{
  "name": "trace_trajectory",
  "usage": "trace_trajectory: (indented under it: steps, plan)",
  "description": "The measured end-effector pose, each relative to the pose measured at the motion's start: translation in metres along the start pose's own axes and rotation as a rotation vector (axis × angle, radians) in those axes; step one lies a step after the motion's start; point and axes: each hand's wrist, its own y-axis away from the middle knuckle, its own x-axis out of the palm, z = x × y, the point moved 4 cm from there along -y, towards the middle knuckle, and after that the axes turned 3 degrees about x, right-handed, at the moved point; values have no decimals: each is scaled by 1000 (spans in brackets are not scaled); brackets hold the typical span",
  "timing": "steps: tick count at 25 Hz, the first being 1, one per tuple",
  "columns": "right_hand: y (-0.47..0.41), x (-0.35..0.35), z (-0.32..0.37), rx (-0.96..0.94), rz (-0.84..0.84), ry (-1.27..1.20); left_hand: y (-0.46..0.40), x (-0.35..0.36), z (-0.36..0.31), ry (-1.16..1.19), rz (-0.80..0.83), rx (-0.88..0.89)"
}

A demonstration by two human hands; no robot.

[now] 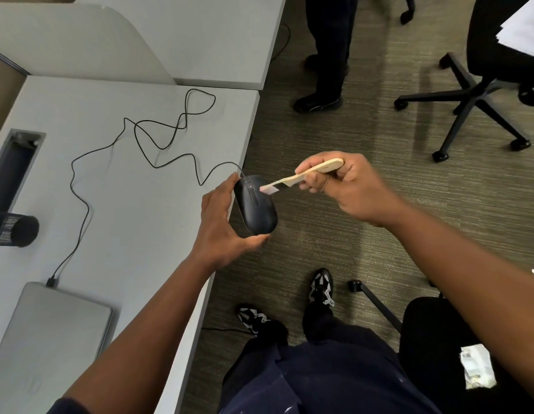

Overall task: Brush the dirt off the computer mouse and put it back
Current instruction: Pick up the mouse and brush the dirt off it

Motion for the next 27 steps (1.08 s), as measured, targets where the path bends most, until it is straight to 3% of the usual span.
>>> trace_trajectory:
  steps: [8, 15, 27]
  plan:
    - [3, -3, -15, 83, 168, 230, 0, -2, 4, -4, -22, -21]
    - [-11, 4, -9, 136, -222, -12, -5, 2, -3, -109, 27, 42]
    - [-18, 33, 4, 47, -305, 183, 2, 7, -15, -119, 105, 113]
